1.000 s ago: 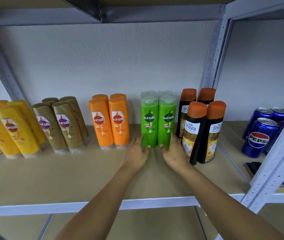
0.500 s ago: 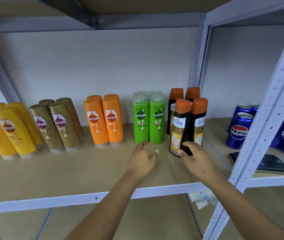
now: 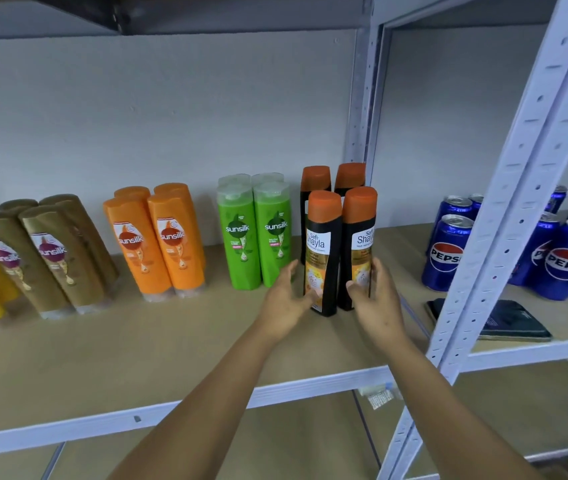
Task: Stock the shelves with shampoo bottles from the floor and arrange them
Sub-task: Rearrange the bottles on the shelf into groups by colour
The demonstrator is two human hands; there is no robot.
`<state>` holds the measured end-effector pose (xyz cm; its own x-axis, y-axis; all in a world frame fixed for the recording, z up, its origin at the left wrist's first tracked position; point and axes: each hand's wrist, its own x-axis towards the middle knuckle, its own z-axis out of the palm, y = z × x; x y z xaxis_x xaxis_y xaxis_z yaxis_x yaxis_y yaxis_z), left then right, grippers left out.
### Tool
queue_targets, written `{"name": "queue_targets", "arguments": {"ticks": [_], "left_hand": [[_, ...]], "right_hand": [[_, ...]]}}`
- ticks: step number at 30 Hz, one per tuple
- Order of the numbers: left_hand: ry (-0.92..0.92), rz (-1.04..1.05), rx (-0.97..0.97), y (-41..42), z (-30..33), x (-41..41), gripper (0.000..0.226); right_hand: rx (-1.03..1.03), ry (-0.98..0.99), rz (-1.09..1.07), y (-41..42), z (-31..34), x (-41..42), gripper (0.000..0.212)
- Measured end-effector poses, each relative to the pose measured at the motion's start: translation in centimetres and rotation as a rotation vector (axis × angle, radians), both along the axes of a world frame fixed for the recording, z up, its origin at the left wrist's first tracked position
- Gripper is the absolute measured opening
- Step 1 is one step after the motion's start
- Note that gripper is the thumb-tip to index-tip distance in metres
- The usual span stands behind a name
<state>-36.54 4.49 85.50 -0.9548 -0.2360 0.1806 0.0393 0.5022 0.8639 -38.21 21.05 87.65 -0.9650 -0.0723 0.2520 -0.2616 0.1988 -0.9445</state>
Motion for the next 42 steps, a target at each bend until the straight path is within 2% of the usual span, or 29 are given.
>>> {"name": "queue_targets", "arguments": {"ticks": [4,9,12,15,23,30,36,42], "left_hand": [[-0.020,-0.083,0.173,0.1,-0.6,-1.2,0.078],[0.006,-0.091,0.248,0.4,-1.1,-2.1,0.065],[0.015,-0.015,0.232,0.7,-1.5,-2.5,0.049],[0.051,0.063,0.233,1.3,-1.6,-2.8,0.042],[0.047,0.192,0.132,1.6,-2.0,-2.8,0.061],[0.062,0.161,0.122,2.0,-2.0,-1.6,0.055],[0.073,0.189,0.030,2.1,-1.8,-1.6,0.042],[0.067,0.214,0.009,2.3,-1.8,-2.2,0.043]], "right_hand": [[-0.131,-0.069,-0.003,-0.6,-1.0,-1.4,0.058],[-0.166,-0.099,-0.017,-0.7,-1.5,-2.1,0.047],[-0.149,-0.101,-0.037,-0.5,-1.6,-2.6,0.046],[-0.119,-0.091,-0.061,-0.5,-1.9,-3.0,0.045],[0.000,-0.022,-0.083,0.3,-2.3,-3.1,0.047],[-0.002,0.001,-0.036,0.8,-2.9,-3.4,0.052],[0.032,0.017,-0.042,0.6,-3.2,-3.7,0.053],[0.072,0.040,-0.066,0.3,-3.5,-4.6,0.054]]}}
